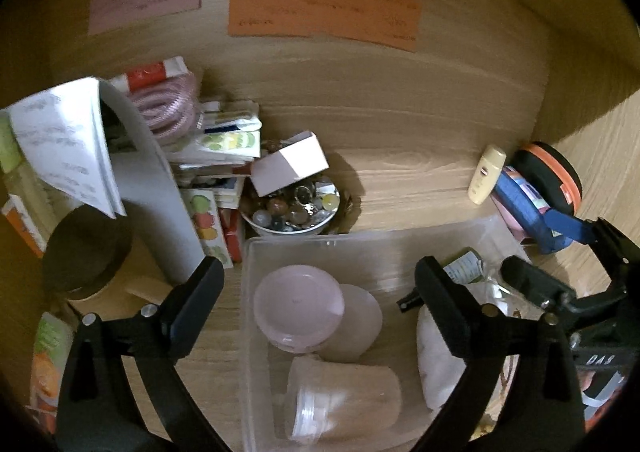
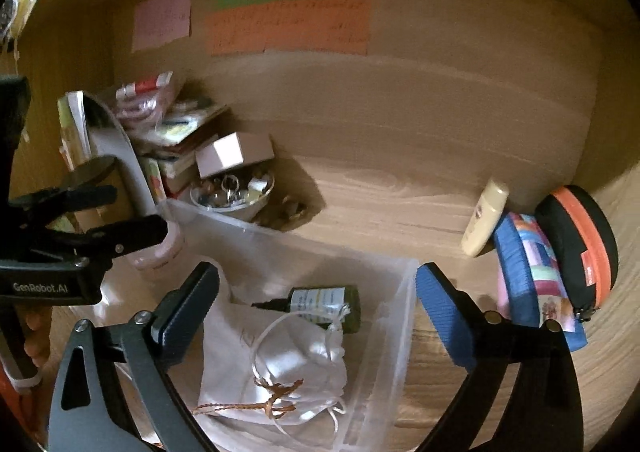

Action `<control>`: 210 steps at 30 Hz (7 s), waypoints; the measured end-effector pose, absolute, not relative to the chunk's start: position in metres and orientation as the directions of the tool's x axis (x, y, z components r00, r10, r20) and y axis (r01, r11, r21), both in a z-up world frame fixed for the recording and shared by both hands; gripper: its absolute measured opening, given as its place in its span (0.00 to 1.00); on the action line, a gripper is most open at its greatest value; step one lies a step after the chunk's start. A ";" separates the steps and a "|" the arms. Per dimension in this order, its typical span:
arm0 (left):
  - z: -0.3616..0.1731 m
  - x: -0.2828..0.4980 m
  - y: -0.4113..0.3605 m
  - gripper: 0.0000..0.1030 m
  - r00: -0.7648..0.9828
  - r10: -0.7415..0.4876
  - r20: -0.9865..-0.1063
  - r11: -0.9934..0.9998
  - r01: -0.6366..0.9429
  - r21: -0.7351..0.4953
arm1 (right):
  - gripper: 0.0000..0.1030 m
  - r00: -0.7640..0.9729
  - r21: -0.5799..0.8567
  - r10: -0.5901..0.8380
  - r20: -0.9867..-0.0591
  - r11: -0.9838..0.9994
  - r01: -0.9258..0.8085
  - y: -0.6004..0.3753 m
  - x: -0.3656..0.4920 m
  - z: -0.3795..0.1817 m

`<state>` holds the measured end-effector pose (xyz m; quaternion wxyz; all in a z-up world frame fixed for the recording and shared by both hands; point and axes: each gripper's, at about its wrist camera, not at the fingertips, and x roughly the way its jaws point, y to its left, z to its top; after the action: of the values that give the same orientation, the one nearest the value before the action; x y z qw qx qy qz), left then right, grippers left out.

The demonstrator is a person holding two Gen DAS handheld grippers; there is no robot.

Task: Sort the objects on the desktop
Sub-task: 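Open the left tool to drop the pink device while the right tool releases the bottle into the box, then withdraw both tools from the box toward the red pouch and beaded cord, then grasp the blue Max card box with the left tool while the right tool grasps the beaded cord, then carry the Max card box and beaded cord over the clear box with both tools, then open the left tool to drop the card box while the right tool releases the cord into the box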

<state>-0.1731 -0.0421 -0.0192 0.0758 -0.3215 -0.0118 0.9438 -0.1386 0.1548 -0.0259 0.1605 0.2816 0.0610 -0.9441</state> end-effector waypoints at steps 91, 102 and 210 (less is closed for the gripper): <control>-0.109 0.045 -0.063 0.47 -0.631 0.090 -0.770 -0.996 -0.037 -0.086 | 0.22 -0.471 0.058 -0.410 -0.781 -0.799 0.599 0.132 -0.042 -0.124; -0.095 0.040 -0.084 0.47 -0.662 0.077 -0.746 -0.993 0.012 -0.114 | 0.16 -0.470 0.133 -0.480 -0.741 -0.791 0.597 0.140 -0.039 -0.108; -0.028 -0.126 0.004 0.90 -0.755 0.110 -0.647 -0.966 -0.235 0.110 | 0.85 -0.617 0.353 -0.532 -0.580 -0.846 0.399 0.180 -0.137 -0.062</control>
<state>-0.1257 0.0044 -0.0284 0.0925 -0.3379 0.0928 0.9320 -0.1370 0.1801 -0.0624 0.2604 0.3520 -0.0947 -0.8941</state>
